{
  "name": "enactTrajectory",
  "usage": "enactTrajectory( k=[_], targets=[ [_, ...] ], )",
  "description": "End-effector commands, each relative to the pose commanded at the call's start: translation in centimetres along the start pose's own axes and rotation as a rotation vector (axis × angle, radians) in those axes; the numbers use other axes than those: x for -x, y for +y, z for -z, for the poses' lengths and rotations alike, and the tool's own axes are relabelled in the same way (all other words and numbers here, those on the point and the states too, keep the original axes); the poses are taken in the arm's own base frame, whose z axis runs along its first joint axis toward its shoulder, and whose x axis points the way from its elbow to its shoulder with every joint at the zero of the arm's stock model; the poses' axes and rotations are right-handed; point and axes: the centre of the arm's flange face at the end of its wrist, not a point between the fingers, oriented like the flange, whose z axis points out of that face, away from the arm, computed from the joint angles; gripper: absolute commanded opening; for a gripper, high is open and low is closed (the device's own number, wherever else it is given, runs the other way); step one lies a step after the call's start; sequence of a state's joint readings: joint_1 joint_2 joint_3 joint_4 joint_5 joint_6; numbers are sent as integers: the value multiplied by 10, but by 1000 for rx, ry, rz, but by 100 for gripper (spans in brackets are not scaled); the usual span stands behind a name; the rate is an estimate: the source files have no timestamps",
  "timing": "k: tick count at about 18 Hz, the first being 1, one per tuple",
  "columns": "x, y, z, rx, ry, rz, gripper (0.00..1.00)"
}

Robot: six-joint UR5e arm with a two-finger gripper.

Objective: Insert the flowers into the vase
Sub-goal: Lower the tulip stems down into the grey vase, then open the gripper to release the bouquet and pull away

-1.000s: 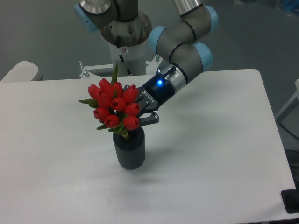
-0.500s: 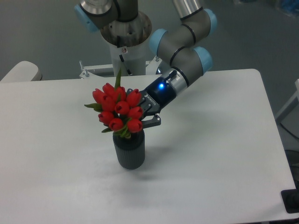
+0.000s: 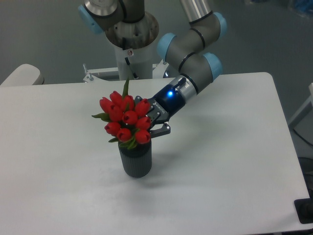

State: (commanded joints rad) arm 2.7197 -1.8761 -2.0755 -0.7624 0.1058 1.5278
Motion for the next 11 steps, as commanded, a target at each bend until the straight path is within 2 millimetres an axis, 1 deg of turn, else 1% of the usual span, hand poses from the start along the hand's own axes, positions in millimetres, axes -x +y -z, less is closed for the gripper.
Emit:
enactTrajectory(
  k=[3,4,6,10,11],
  targets=[
    [1,2,3,3,-6,5,62],
    [1,3,4,3,-7,7,64],
    [0,4,3,3,-7,10,65],
    [1,7,11,2,-21,19,73],
    [2,8,12,11,-23,20,73]
  ],
)
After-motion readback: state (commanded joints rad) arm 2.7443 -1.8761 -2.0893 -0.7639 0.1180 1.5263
